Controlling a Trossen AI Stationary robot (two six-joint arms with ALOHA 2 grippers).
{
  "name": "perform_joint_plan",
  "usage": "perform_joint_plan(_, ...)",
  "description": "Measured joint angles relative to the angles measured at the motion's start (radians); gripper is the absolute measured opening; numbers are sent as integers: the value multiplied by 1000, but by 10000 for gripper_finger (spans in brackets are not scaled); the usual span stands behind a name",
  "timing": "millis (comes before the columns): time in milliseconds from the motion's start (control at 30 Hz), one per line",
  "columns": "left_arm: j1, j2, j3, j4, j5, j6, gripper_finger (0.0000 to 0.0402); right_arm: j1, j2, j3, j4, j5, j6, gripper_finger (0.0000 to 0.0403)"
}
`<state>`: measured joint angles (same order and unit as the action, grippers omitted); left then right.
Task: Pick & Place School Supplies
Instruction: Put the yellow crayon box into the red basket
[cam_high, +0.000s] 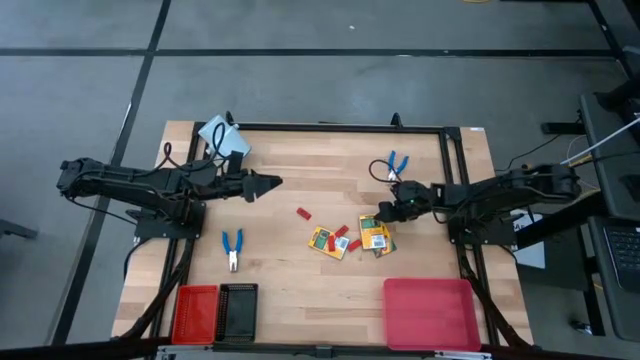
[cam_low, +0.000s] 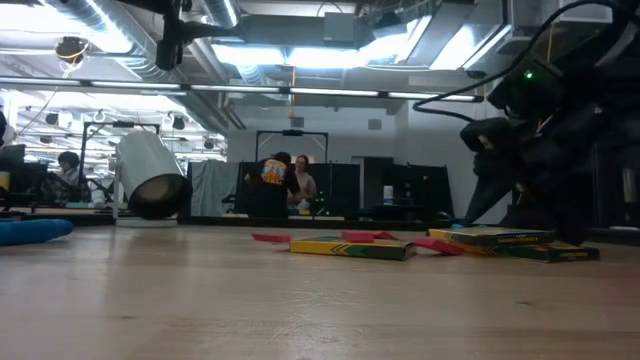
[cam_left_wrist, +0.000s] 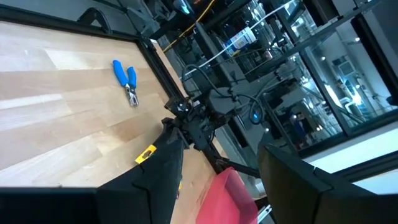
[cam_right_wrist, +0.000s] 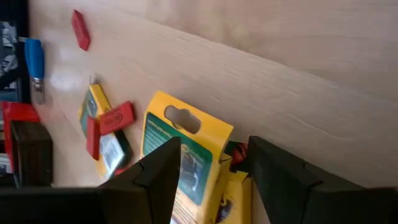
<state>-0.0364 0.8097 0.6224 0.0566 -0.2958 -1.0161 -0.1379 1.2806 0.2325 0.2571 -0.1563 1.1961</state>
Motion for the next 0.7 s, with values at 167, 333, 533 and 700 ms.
perform_joint_plan(167,0,0,0,0,2,0,203,0,56,2,68,-12,0,194)
perform_joint_plan(333,0,-1,0,0,3,0,203,0,64,2,79,-3,0,194)
perform_joint_plan(533,0,-5,0,0,2,1,203,1,65,2,87,14,0,193)
perform_joint_plan(700,0,-6,0,-1,2,1,203,1,66,2,87,38,5,167)
